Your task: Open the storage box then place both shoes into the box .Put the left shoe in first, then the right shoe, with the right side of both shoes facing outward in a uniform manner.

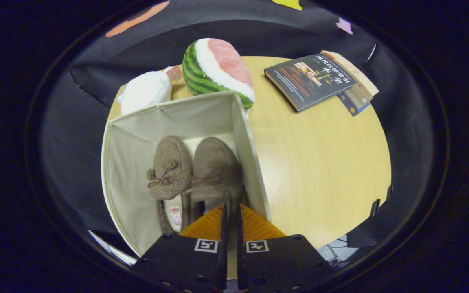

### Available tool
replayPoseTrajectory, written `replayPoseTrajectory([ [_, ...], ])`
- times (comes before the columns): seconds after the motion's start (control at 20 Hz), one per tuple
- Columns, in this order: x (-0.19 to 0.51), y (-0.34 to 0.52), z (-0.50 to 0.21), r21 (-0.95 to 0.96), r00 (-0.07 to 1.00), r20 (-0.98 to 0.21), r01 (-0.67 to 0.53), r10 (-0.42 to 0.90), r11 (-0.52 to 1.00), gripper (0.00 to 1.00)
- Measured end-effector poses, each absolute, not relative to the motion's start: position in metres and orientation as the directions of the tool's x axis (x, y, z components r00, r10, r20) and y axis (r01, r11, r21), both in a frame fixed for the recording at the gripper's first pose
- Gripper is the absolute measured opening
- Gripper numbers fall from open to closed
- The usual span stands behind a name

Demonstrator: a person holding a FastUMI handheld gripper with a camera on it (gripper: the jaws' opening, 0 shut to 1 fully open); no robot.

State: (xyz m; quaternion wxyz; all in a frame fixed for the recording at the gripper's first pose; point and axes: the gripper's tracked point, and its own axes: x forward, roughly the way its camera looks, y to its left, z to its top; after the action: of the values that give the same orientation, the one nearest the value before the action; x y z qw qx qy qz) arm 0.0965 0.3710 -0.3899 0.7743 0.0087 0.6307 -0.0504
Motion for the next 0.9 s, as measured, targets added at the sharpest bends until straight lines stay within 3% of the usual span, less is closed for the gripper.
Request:
replayPoseTrajectory([
  [0.1,0.096,0.373,-0.384,-0.038,0.22,-0.974,0.073,-0.053,0.997,0.1],
  [0.35,0.086,0.376,-0.355,0.003,0.289,-0.957,0.002,0.002,1.0,0.5],
  [0.45,0.086,0.371,-0.336,-0.002,0.351,-0.936,-0.033,0.01,0.999,0.67],
  [0.65,0.089,0.358,-0.289,-0.009,0.518,-0.854,-0.106,0.048,0.994,0.92],
  [0.9,0.082,0.328,-0.215,-0.029,0.736,-0.674,-0.112,0.064,0.993,0.95],
])
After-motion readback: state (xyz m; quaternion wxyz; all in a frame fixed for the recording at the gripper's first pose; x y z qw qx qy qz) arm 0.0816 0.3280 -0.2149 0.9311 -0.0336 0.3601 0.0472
